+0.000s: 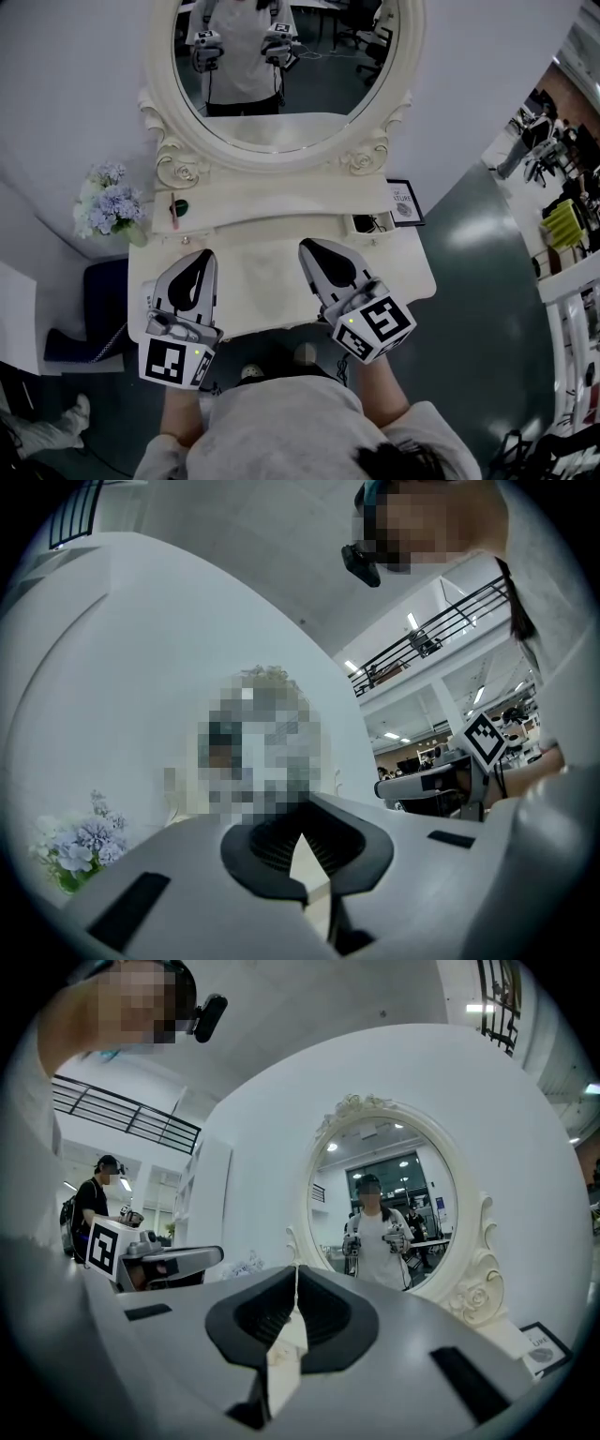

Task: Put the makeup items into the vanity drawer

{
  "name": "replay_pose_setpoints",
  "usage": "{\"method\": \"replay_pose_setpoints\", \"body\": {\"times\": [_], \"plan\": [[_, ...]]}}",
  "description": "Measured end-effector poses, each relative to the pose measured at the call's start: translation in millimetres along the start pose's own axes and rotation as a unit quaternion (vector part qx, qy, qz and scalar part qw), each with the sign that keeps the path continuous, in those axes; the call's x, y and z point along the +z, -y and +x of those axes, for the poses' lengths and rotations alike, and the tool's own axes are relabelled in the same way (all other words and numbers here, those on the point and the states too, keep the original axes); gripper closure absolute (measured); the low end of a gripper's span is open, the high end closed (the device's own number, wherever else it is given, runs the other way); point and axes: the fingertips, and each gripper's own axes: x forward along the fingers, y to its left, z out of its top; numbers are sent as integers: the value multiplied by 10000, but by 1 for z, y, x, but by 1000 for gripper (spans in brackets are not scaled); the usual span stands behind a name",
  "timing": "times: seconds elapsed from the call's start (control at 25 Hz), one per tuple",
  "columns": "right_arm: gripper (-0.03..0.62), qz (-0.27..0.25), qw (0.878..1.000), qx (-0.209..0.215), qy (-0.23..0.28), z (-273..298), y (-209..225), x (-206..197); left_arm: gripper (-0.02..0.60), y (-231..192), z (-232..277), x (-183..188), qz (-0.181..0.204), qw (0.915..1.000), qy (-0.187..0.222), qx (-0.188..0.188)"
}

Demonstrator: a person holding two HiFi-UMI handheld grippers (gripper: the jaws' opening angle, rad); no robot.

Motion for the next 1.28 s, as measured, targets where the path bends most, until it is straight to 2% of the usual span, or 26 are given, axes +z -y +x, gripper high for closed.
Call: {"method": "replay_pose_setpoints", "body": {"times": [1.28], "plan": [[569,67,9989,-243,408,-12,-35,15,575,-17,-38,13,105,9999,80,103]]}}
